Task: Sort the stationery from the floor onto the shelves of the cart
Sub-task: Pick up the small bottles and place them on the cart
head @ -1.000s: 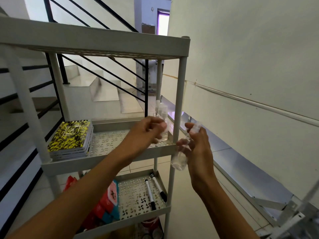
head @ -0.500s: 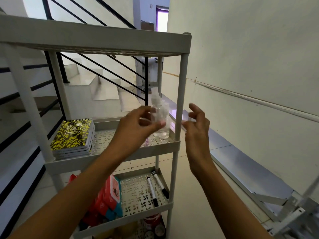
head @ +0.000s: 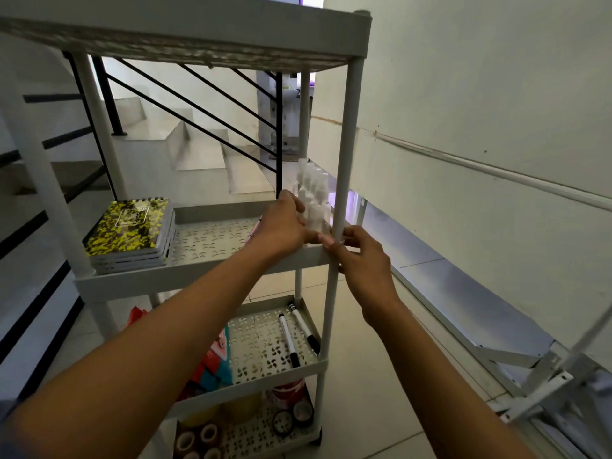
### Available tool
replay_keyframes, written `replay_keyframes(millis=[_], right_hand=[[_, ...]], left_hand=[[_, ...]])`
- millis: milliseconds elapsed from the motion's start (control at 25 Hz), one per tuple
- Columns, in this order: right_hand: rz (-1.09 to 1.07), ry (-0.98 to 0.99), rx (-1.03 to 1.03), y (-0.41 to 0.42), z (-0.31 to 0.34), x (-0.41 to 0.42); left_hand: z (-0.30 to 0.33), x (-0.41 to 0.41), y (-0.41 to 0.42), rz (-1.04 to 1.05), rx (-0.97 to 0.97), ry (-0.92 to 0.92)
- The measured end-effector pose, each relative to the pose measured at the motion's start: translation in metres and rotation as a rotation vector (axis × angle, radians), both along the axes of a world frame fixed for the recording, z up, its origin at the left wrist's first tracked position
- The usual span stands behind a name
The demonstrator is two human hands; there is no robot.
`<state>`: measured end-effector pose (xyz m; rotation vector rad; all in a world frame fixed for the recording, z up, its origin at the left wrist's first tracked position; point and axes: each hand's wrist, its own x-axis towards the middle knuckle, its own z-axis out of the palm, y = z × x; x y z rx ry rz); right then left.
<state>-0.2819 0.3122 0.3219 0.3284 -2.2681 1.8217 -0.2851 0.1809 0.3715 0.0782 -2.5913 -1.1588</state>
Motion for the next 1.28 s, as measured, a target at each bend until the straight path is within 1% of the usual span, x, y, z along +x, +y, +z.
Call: replay_keyframes(millis=[160,280,400,480,560,640,680,720,760,840,920,1040,1080,1160,1200,1280], right_hand=[[0.002,0.021,0.031,0.003,0.003,-0.001],[0.000,0.022,0.035,0.004,0.003,0.001],[0.024,-0.010,-0.003,0.004,0.004,0.006],[0.004,-0.032,-0.028,0.006,-0.001,0.010],[-0.049,-0.036,-0.076,0.010,-0.013,0.021],[-0.052,-0.075,-0.151,0.015,-0.036,0.040],[-0.027,-0.113,-0.161,0.017,-0.054,0.054],[0.008,-0.156,-0.144,0.018,-0.076,0.069],[0.050,-0.202,-0.110,0.018,-0.101,0.084],[0.139,-0.298,-0.013,0.013,-0.158,0.118],[0.203,-0.383,0.115,0.005,-0.211,0.148],[0.297,-0.494,0.298,-0.012,-0.285,0.194],[0.343,-0.509,0.386,-0.018,-0.307,0.206],[0.447,-0.483,0.640,-0.029,-0.347,0.225],[0.492,-0.453,0.762,-0.034,-0.363,0.232],[0.544,-0.370,0.948,-0.041,-0.385,0.235]], left_hand=[[0.003,0.001,0.003,-0.007,-0.019,-0.005],[0.004,0.001,0.008,0.025,-0.110,0.026],[0.003,0.006,0.007,0.039,-0.180,0.077],[-0.001,0.016,0.002,0.053,-0.186,0.182],[-0.009,0.040,-0.005,0.056,-0.215,0.382],[-0.030,0.073,-0.013,-0.020,-0.161,0.569],[-0.049,0.092,-0.018,-0.045,-0.114,0.602],[-0.074,0.111,-0.024,-0.053,-0.063,0.578],[-0.103,0.129,-0.029,-0.051,-0.015,0.503],[-0.172,0.169,-0.041,-0.031,0.064,0.296],[-0.242,0.208,-0.054,0.018,0.077,0.124],[-0.340,0.269,-0.073,0.119,0.048,-0.142],[-0.368,0.286,-0.077,0.149,0.042,-0.235],[-0.415,0.313,-0.082,0.196,0.008,-0.401],[-0.434,0.324,-0.084,0.217,-0.007,-0.463],[-0.461,0.338,-0.088,0.254,-0.030,-0.524]])
